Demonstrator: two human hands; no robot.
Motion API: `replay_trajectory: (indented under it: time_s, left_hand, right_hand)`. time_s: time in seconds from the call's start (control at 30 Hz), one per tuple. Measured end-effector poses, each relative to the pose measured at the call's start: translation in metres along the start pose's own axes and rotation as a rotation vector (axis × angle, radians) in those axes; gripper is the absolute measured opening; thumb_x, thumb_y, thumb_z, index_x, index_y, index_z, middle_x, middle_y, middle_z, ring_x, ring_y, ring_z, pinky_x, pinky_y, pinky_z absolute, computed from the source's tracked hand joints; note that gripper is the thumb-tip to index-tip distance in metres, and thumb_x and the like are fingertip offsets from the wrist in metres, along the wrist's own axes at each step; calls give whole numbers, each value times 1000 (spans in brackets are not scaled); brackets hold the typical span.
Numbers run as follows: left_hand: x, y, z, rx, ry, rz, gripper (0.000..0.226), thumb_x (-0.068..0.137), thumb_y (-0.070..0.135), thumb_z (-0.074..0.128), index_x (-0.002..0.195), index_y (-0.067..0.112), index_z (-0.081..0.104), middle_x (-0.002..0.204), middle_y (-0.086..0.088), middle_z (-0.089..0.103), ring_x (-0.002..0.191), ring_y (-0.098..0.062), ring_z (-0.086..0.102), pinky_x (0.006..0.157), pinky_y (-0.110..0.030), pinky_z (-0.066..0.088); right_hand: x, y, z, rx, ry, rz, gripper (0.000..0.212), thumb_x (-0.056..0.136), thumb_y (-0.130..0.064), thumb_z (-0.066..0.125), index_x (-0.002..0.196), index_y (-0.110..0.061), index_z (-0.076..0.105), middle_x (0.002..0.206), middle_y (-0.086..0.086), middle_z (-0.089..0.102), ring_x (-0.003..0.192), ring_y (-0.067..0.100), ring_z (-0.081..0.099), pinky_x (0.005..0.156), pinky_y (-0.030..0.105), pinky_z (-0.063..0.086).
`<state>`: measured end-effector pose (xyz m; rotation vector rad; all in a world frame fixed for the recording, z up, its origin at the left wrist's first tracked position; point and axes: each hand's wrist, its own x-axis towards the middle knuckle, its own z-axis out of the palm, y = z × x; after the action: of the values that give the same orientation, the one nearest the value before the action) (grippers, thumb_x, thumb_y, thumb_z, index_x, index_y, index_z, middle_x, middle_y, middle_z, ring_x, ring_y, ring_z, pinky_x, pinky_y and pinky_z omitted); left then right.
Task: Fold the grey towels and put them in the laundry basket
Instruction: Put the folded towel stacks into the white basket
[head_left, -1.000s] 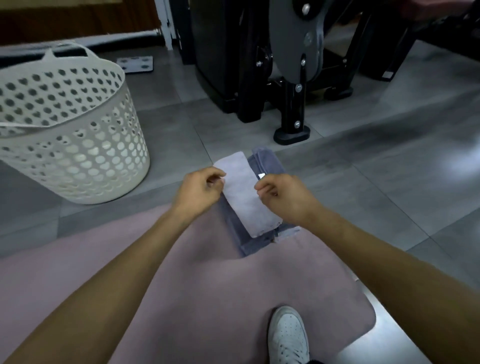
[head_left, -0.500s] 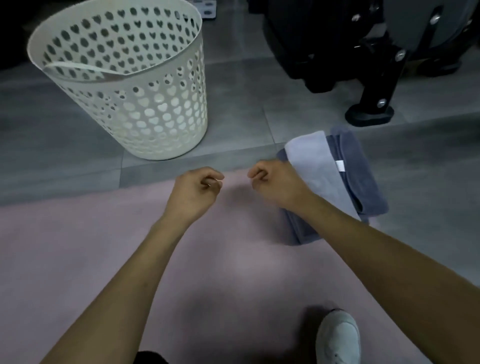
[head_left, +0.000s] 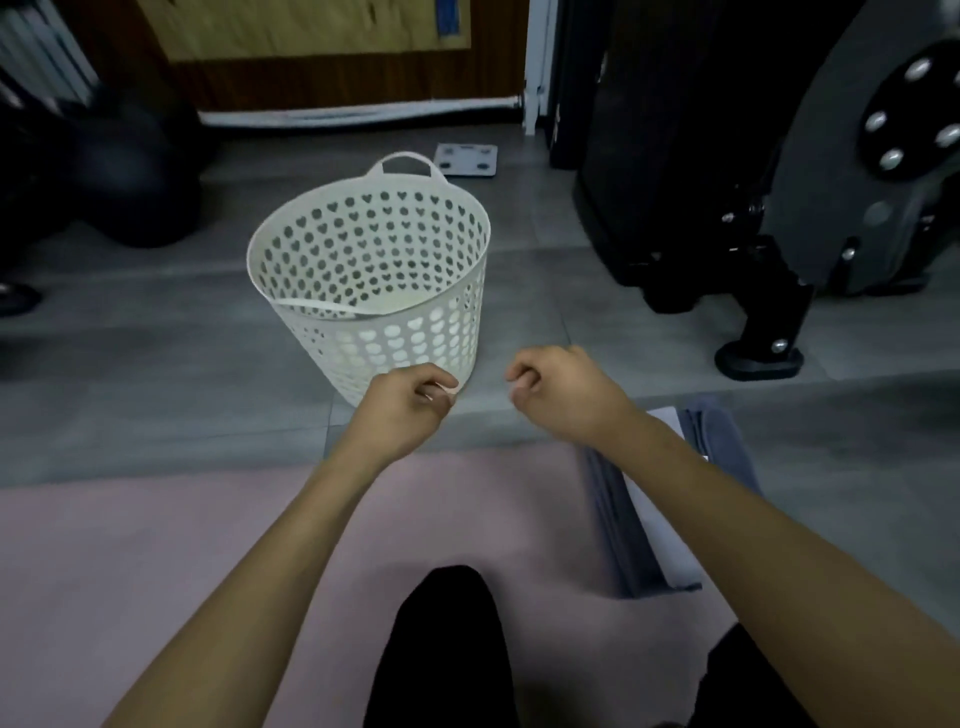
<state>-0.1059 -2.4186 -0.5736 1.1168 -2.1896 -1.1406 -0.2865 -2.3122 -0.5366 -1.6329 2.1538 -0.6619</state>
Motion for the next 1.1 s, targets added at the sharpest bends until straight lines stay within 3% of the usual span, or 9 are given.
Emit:
replay_trajectory:
  time_s: [0.07, 0.23, 0.37, 0.5, 0.57, 0.63, 0.77, 1.0, 1.1]
  left_hand:
    - [12, -11, -15, 7, 23, -20, 21, 85, 5, 58, 89, 22, 71, 84, 1, 72, 81, -15, 68, 73, -30, 53]
    - [62, -27, -33, 81, 63, -23, 20, 87, 6, 57, 87, 21, 72, 93, 4, 72, 82, -7, 66, 70, -18, 49]
    - [113, -36, -24, 217, 95, 76, 18, 88, 15, 60, 103, 18, 70, 107, 2, 68, 100, -16, 62, 87, -30, 50]
    - [173, -36, -2, 567, 42, 149, 42, 89, 17, 57, 131, 12, 52, 128, -11, 54, 117, -30, 50, 96, -39, 42]
    - [196, -39, 7, 654, -40, 46, 42, 92, 21, 54, 133, 13, 46, 123, -13, 57, 114, -33, 53, 91, -40, 43]
    - [210, -42, 12, 730, -117, -8, 27, 93, 19, 51, 120, 15, 51, 112, -12, 63, 104, -33, 59, 78, -35, 42]
    - [205, -45, 5, 811, -110, 70, 13, 88, 17, 52, 101, 18, 56, 96, -9, 68, 90, -32, 63, 67, -31, 38]
    - [125, -45, -25, 709, -110, 224, 28, 85, 17, 57, 110, 25, 65, 93, -5, 65, 93, -27, 60, 70, -28, 32]
    - [92, -49, -19, 699, -191, 263, 22, 84, 17, 56, 101, 24, 69, 82, 2, 63, 88, -23, 58, 75, -27, 28]
  right_hand:
    - [4, -9, -3, 14, 23, 21, 13, 85, -15, 54, 84, -26, 59, 69, -16, 57, 68, 1, 54, 79, 27, 50]
    - [22, -28, -6, 115, 60, 109, 17, 84, -10, 53, 88, -18, 68, 72, -12, 63, 67, 3, 59, 65, 19, 49]
    - [46, -25, 0, 157, 47, 192, 14, 83, -10, 56, 86, -16, 68, 77, -9, 67, 72, 8, 63, 66, 23, 53]
    - [66, -13, 3, 137, 55, 248, 13, 84, -12, 59, 91, -15, 69, 84, -8, 68, 81, 10, 65, 76, 28, 56]
    - [76, -6, 1, 135, 60, 275, 13, 85, -11, 59, 93, -14, 70, 85, -6, 69, 82, 10, 65, 76, 26, 55]
    - [82, 3, -1, 150, 74, 306, 12, 84, -11, 60, 92, -15, 69, 84, -7, 69, 81, 7, 65, 72, 20, 53]
    - [87, 13, -1, 179, 87, 343, 14, 83, -9, 61, 84, -22, 66, 82, -8, 69, 77, 6, 64, 62, 7, 46]
    - [66, 19, 18, 245, 115, 355, 11, 85, -9, 64, 90, -16, 70, 84, -7, 67, 80, 4, 62, 69, 3, 44]
    - [39, 22, 32, 245, 76, 347, 14, 86, -9, 64, 99, -11, 71, 90, -2, 69, 84, 6, 63, 69, 2, 42]
